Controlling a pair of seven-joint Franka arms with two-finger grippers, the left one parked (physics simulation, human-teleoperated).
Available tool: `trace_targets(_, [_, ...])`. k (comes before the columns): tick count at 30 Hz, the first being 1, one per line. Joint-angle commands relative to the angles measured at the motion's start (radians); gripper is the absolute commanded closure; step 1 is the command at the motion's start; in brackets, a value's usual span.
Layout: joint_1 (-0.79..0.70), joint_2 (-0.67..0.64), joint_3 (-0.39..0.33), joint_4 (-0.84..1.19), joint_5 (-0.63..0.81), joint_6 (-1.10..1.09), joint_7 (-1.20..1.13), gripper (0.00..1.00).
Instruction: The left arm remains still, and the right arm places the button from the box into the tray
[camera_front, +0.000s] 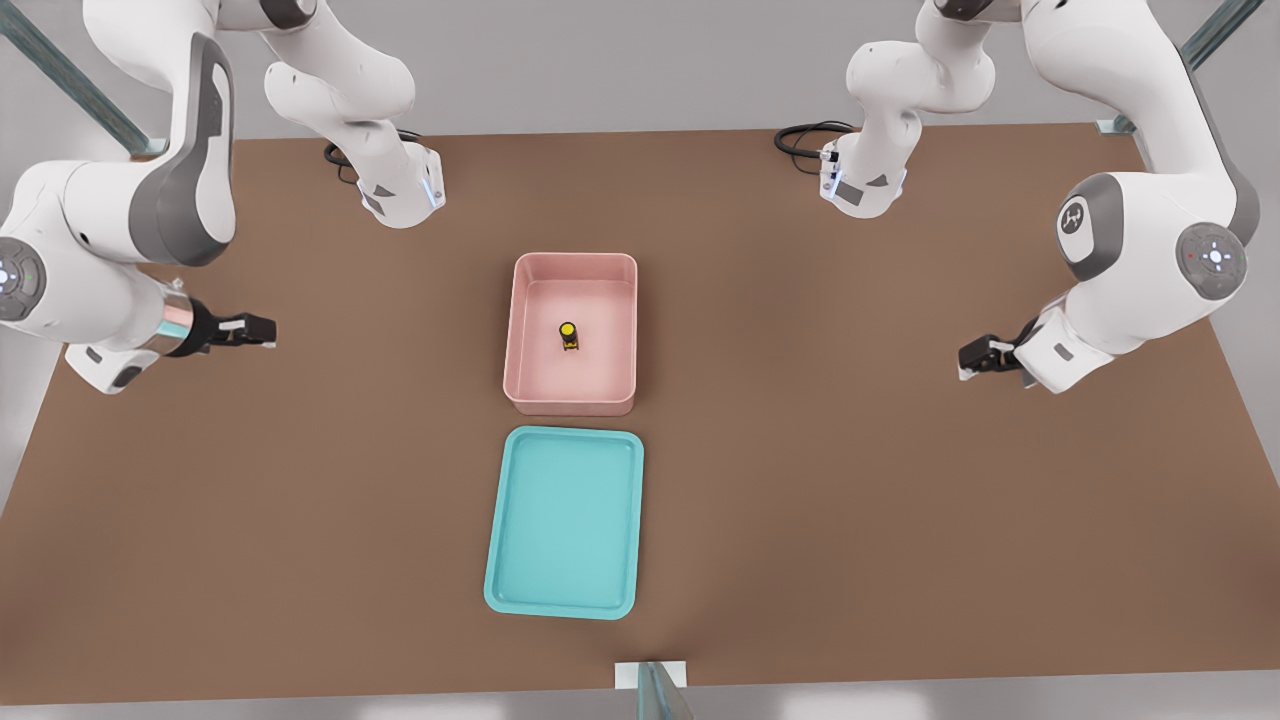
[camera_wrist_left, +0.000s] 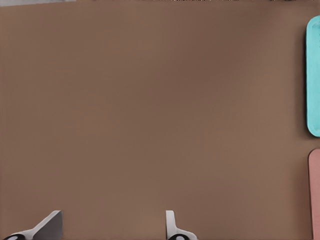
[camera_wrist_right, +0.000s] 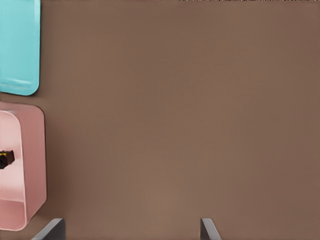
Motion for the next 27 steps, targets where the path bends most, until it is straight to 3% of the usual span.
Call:
trace_targets(1, [0.001, 0.001, 0.0, 0.0, 0.005, 0.025, -0.068, 0.0])
trace_targets(7, [0.272, 0.09, 0.009, 0.037, 0.008, 0.074, 0.342, 0.0])
trace_targets(10, [0.357, 0.09, 0.009, 0.04, 0.092, 0.137, 0.448, 0.0])
trace_targets(16, [0.587, 0.174, 0.011, 0.017, 0.063, 0.347, 0.678, 0.0])
trace_targets(21, [0.619, 0.033, 0.071, -0.366, 0.068, 0.665, 0.756, 0.02])
trace_targets(22, [0.621, 0.026, 0.104, -0.371, 0.065, 0.653, 0.807, 0.02])
trace_targets(27, [0.625, 0.027, 0.118, -0.561, 0.068, 0.896, 0.88, 0.03])
